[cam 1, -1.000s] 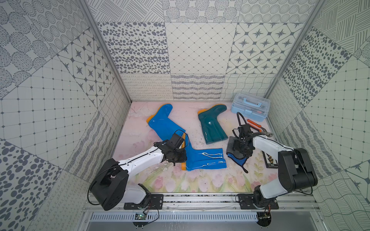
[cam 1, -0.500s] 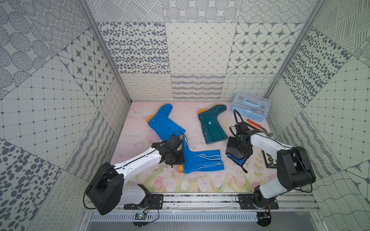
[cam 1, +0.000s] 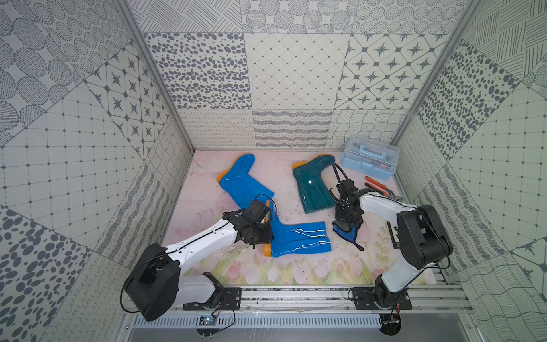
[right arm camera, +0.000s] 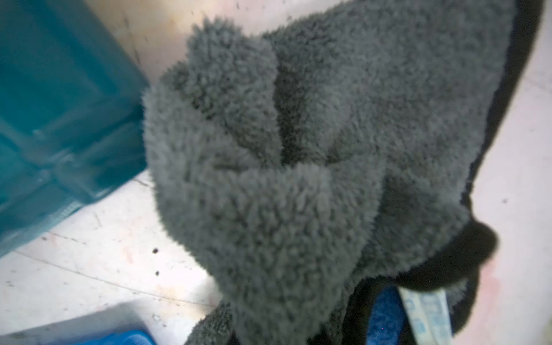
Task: Wipe the rubber boots with a cloth
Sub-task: Pick up the cleaning item at the center of the board, then wipe the dirt off the rubber boot.
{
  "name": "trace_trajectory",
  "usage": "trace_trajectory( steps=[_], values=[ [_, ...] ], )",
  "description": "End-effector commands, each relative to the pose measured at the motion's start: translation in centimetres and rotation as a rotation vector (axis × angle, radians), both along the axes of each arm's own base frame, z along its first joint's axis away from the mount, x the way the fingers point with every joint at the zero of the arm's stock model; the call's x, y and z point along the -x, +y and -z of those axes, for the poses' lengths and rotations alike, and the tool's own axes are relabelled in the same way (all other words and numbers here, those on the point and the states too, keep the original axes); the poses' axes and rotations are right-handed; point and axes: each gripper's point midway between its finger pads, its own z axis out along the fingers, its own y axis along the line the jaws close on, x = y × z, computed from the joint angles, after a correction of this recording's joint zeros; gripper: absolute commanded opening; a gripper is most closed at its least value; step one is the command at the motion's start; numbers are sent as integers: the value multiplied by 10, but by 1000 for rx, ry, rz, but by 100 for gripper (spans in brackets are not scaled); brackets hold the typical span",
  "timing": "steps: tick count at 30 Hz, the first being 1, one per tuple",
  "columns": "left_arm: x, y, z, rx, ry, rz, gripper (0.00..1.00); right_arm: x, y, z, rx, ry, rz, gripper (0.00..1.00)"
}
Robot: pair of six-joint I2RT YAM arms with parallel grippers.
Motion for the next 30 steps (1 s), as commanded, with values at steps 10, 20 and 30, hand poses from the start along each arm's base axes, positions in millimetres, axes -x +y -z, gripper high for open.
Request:
trace_trajectory(
  steps=[10, 20, 30],
  values=[
    [-7, 21, -36, 79, -123, -23, 79, 31, 37, -128, -267, -402, -154, 0],
    [-9, -40, -3, 368, -10, 82, 62, 39, 138, -167, -494, -515, -318, 0],
    [13, -43, 19, 160, 27, 215, 0, 52, 139, -115, -509, -373, -236, 0]
  ],
)
